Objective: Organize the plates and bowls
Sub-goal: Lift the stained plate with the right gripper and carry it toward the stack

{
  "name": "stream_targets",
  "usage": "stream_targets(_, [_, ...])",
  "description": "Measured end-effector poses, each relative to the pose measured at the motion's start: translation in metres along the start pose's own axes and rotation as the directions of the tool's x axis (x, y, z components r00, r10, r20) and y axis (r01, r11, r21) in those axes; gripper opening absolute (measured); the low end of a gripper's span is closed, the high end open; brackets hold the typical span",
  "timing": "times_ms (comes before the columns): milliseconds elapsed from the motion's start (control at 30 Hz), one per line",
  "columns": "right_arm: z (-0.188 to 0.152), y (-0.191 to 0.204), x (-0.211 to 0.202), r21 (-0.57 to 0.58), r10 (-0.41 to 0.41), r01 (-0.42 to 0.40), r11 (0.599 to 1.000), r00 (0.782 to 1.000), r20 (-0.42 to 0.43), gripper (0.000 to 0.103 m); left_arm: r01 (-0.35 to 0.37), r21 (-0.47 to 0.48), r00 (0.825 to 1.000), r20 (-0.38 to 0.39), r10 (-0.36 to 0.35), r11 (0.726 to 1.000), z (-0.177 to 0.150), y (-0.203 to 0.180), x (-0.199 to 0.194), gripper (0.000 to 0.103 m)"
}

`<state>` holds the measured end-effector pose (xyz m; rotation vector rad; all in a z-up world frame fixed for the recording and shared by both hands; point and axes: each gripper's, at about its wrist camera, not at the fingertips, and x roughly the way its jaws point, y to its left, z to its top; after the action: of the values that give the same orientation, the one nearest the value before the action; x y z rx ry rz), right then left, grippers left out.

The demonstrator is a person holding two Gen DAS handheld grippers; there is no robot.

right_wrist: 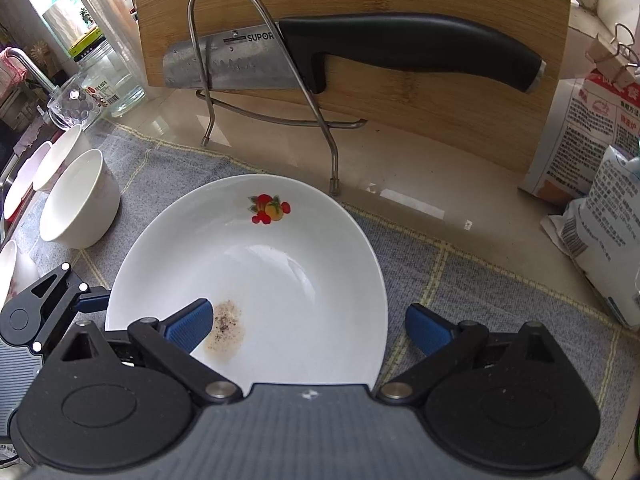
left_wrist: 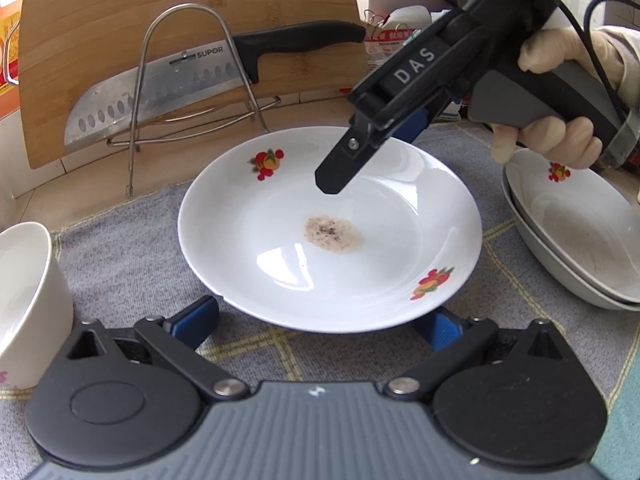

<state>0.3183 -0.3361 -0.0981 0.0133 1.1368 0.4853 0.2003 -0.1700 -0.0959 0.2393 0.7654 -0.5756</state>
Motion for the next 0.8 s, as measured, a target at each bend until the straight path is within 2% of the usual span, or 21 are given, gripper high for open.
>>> stream_targets(433, [0.023,0.002,0.016,-0.030,0.102,-0.102,0.994,0.995,0.000,0.103,0.011,0.012,1.000,0.021,-0.011,1.000,-0.003,0.000,-0.002,0.103])
stream_targets(800, [0.028,0.000,0.018,-0.044,0.142,-0.142,0.989,0.990,-0.004,0.103,0.025,0.031,0.999,0.023,-0.025,0.999,-0.003,0.000,-0.003,0.103])
